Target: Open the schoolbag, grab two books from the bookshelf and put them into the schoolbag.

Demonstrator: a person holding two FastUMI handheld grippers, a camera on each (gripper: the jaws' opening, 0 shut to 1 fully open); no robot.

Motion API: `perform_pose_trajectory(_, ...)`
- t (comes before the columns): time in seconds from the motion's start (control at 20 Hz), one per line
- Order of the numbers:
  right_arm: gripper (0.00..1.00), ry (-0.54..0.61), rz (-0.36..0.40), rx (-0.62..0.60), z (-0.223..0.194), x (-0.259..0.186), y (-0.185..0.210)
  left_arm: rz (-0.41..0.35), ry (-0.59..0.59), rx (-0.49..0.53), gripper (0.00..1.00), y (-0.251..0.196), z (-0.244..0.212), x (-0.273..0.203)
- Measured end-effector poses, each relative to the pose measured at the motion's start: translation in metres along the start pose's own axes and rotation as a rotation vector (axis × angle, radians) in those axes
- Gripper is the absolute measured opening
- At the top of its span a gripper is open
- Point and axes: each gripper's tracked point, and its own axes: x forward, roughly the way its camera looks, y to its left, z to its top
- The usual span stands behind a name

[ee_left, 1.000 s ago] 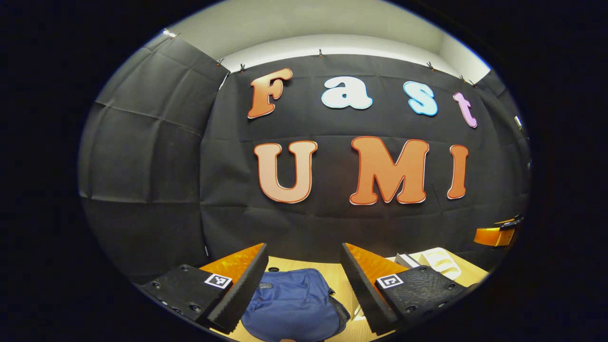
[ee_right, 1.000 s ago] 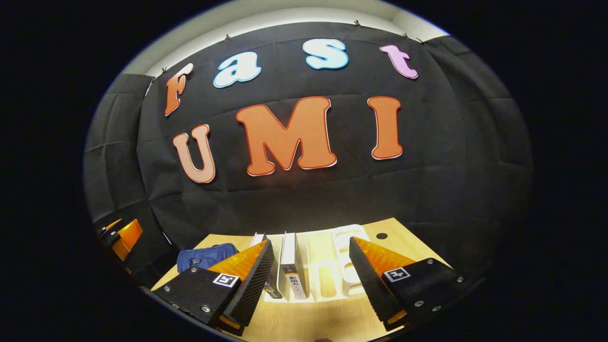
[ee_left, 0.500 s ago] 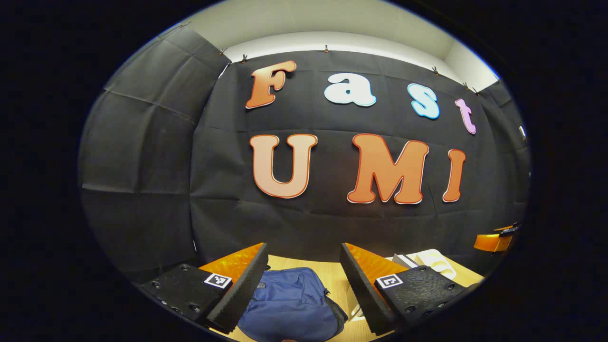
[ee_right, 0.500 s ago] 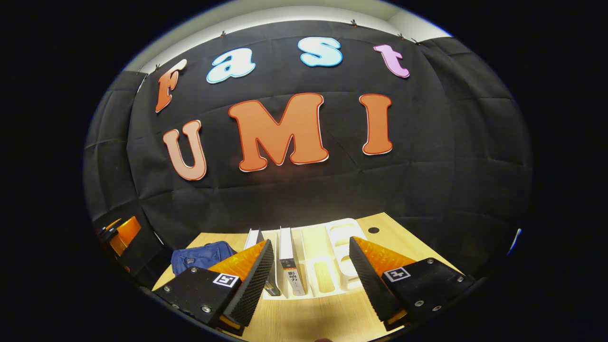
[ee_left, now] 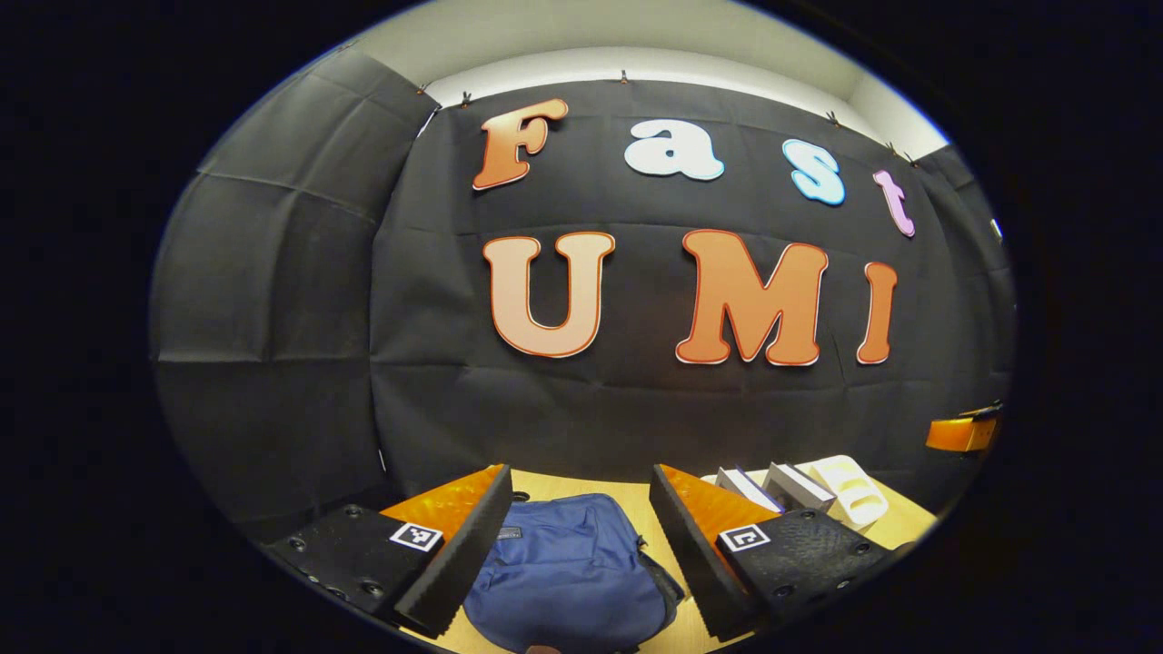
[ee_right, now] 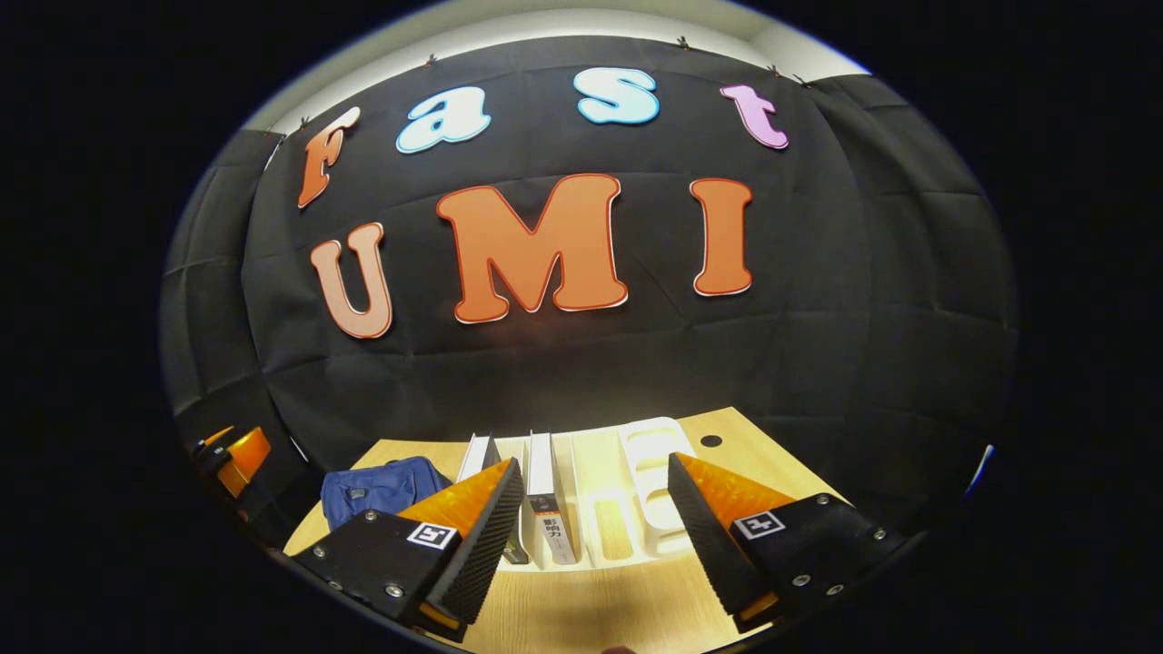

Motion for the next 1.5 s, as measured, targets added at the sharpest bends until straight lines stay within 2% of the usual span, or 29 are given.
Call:
perform_pose_trajectory(0.25, 0.95, 0.012, -0.009, -0.009, -0.006, 0.0, -0.006, 0.005, 0.058, 0.097, 0.94, -0.005, -0.026, 0.001)
perform_pose_trajectory(0.35, 0.95, 0.026, -0.014, 0.001, -0.011, 0.0, -0.008, 0.013, 0.093, 0.18, 0.94, -0.005, -0.043, 0.0)
perform_pose_trajectory(0.4, 0.95, 0.033, -0.021, 0.0, -0.014, 0.001, -0.011, 0.006, 0.103, 0.219, 0.98, -0.006, -0.05, -0.002)
perform_pose_trajectory(0.45, 0.95, 0.039, -0.032, -0.002, -0.017, 0.001, -0.015, -0.004, 0.121, 0.259, 0.95, -0.01, -0.059, -0.004)
perform_pose_trajectory(0.5, 0.95, 0.047, -0.04, -0.001, -0.021, 0.001, -0.019, -0.015, 0.143, 0.298, 0.99, -0.012, -0.072, -0.005)
perform_pose_trajectory(0.55, 0.95, 0.057, -0.046, 0.003, -0.024, 0.001, -0.022, -0.019, 0.161, 0.34, 0.95, -0.014, -0.084, -0.008)
perform_pose_trajectory(0.6, 0.95, 0.065, -0.051, 0.008, -0.026, 0.0, -0.025, -0.027, 0.175, 0.394, 0.95, -0.017, -0.098, -0.012)
perform_pose_trajectory(0.65, 0.95, 0.071, -0.059, 0.013, -0.027, -0.001, -0.028, -0.037, 0.197, 0.456, 1.0, -0.02, -0.112, -0.014)
perform_pose_trajectory(0.7, 0.95, 0.073, -0.069, 0.015, -0.027, -0.002, -0.032, -0.064, 0.227, 0.516, 0.95, -0.026, -0.131, -0.016)
perform_pose_trajectory(0.85, 0.95, 0.075, -0.103, 0.009, -0.026, -0.007, -0.048, -0.161, 0.339, 0.616, 0.96, -0.043, -0.194, -0.032)
perform_pose_trajectory(1.0, 0.95, 0.088, -0.141, 0.005, -0.029, -0.011, -0.066, -0.191, 0.436, 0.747, 0.96, -0.042, -0.243, -0.045)
perform_pose_trajectory(1.2, 0.95, 0.128, -0.181, 0.015, -0.036, -0.016, -0.088, -0.247, 0.594, 0.825, 0.96, -0.049, -0.301, -0.058)
perform_pose_trajectory(1.3, 0.95, 0.136, -0.198, 0.007, -0.037, -0.018, -0.097, -0.271, 0.638, 0.883, 0.97, -0.048, -0.32, -0.055)
perform_pose_trajectory(1.5, 0.95, 0.146, -0.208, 0.002, -0.039, -0.019, -0.107, -0.281, 0.629, 0.995, 0.97, -0.046, -0.328, -0.042)
